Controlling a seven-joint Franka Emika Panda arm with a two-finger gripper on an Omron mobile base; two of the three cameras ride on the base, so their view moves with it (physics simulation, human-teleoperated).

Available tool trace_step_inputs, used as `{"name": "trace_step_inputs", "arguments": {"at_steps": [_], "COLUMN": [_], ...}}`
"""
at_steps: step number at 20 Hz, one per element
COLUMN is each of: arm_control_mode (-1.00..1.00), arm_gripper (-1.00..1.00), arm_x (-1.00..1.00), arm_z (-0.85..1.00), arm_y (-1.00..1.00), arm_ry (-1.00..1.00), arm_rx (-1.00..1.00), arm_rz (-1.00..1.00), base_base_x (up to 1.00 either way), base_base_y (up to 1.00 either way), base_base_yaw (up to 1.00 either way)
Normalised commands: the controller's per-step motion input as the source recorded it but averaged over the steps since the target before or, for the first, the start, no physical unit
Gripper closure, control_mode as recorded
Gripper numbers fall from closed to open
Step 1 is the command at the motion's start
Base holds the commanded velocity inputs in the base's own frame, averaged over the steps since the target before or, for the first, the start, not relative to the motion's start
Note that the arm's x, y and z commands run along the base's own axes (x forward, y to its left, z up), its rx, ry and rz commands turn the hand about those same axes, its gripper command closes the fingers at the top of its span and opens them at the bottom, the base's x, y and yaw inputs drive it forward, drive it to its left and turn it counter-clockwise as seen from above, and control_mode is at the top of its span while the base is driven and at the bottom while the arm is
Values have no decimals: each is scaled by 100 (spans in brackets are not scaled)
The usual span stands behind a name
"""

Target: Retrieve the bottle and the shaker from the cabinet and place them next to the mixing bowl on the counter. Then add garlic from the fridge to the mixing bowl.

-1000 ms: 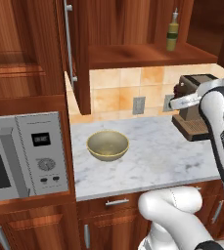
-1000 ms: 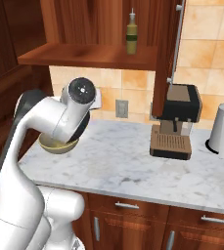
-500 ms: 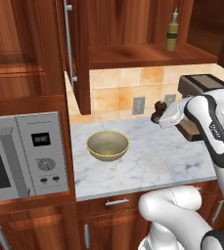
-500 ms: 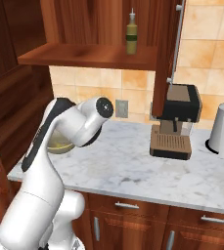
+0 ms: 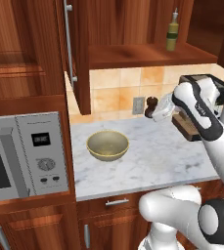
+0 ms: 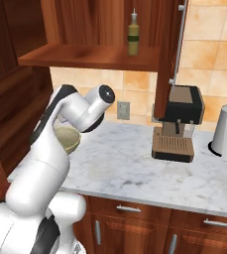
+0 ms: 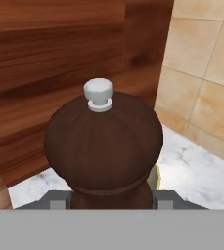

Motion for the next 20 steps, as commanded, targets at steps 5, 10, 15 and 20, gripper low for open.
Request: {"name": "trace_step_inputs", "arguments": {"at_steps": [5,10,15,20], "arm_control_mode": [-100,-100,-100,-100], "arm_gripper": [100,100,100,100], "arm_x": [38,44,34,17], "arm_z": [-39,-77,-80,-64], "arm_y": [0,0,0,0], "arm_ry": [2,12,11,3], "arm_rx": [-6,-4,-3,-2], "arm_rz": [0,0,0,0], "base_base_x": [0,0,0,0], "base_base_y": [0,0,0,0], "base_base_yaw": [0,0,0,0]}}
